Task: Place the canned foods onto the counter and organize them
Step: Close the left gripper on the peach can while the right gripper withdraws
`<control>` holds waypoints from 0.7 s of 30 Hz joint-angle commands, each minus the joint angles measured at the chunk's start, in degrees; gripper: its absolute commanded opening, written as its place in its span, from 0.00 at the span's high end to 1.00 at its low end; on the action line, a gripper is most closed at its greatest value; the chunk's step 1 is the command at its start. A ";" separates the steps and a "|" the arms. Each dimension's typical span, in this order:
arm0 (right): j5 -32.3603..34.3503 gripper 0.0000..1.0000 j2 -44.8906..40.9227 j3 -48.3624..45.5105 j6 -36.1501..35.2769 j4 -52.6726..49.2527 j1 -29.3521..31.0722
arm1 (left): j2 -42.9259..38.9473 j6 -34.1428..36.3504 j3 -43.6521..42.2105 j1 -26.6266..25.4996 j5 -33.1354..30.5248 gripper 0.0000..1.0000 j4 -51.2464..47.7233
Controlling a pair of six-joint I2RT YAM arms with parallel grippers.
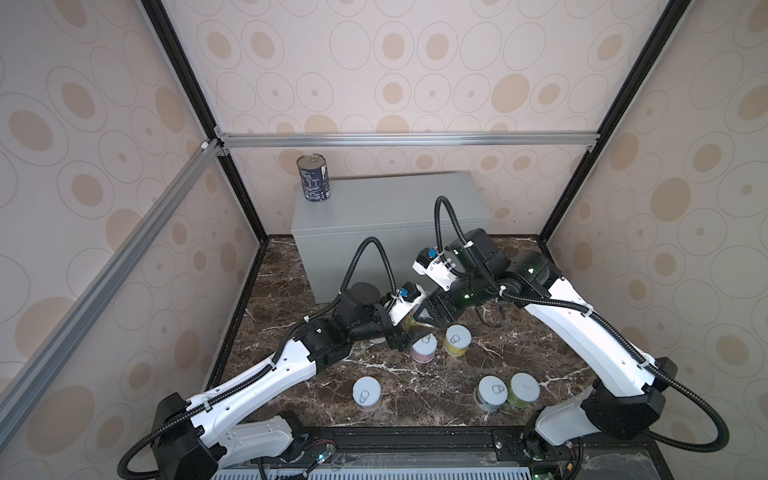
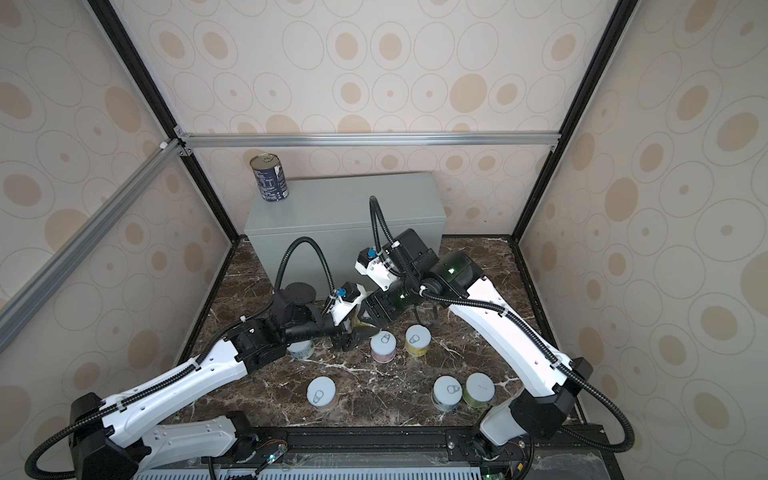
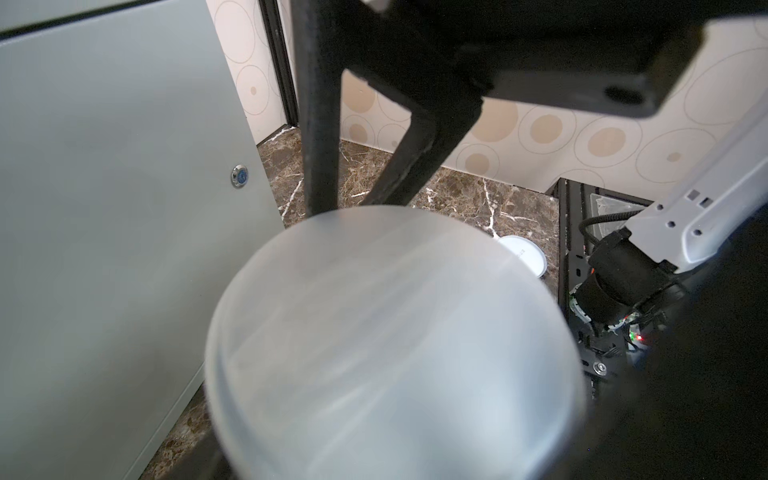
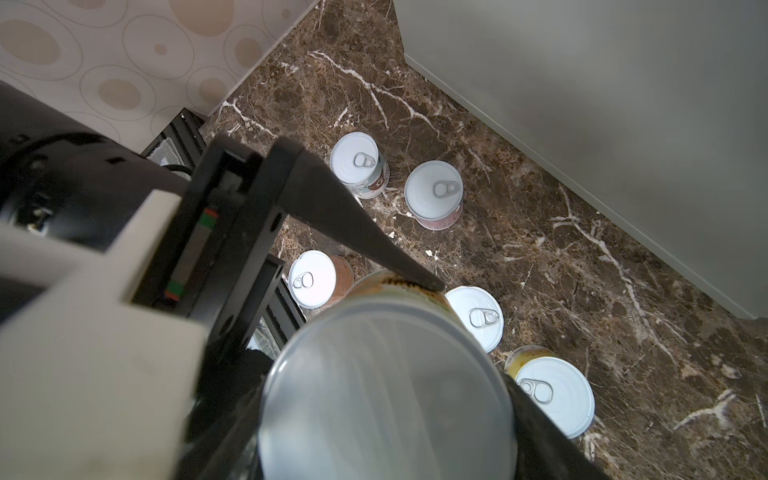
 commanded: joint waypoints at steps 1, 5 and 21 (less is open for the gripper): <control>-2.09 0.43 -1.98 3.02 0.84 2.78 0.11 | 0.25 1.37 1.38 -0.28 -1.83 0.28 3.52; -2.16 0.43 -1.82 3.11 1.07 2.85 0.06 | -0.48 1.75 0.37 -0.29 -3.69 0.42 5.75; -0.42 0.00 -8.85 -1.60 3.99 7.95 -10.28 | -5.13 4.02 0.45 1.34 -7.15 0.55 5.73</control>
